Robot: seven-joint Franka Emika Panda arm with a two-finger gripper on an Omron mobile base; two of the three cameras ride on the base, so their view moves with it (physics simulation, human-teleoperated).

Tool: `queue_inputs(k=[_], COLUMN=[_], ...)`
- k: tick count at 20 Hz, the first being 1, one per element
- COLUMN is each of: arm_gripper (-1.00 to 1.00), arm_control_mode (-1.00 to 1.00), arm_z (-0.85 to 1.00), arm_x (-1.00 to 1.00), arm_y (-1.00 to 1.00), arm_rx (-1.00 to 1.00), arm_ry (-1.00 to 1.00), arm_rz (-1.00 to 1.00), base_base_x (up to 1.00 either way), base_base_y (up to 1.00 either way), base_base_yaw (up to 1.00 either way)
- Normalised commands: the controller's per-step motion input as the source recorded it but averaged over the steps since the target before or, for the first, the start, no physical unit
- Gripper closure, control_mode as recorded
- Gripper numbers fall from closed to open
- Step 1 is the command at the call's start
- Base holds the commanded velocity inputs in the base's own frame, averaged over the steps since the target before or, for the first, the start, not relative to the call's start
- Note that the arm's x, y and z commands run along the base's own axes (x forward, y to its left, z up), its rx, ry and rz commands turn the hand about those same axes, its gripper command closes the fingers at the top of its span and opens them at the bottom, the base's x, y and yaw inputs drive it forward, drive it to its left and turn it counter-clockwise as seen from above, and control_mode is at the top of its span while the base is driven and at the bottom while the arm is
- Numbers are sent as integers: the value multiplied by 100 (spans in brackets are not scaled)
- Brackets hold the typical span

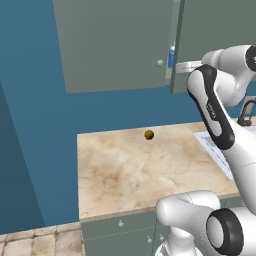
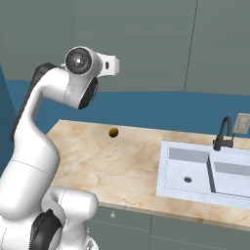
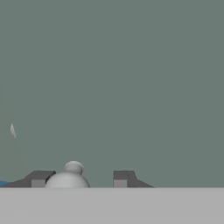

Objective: Pick the soap dispenser and bar soap from the cabinet and place them on the counter.

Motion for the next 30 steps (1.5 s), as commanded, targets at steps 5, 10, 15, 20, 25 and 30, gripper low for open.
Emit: queue_inputs(k=[5,10,15,20,25,30], arm_gripper=[100,100,100,100,100,100], arm_control_mode=[-100,-100,-100,-100,-100,-100], arm_z=[-4,-4,-7,-8,-9,-10], arm_x=[-36,-37,-32,-30,-26,-22], arm_y=[-67,-65,-72,-75,-78,-73], arm_rx=[0,0,0,0,2,1], arm_ry=[0,-1,0,0,0,0], arm_rz=[6,7,7,7,8,8], base_base_x=[0,0,0,0,0,0], base_base_y=[0,0,0,0,0,0], base_base_yaw=[0,0,0,0,0,0])
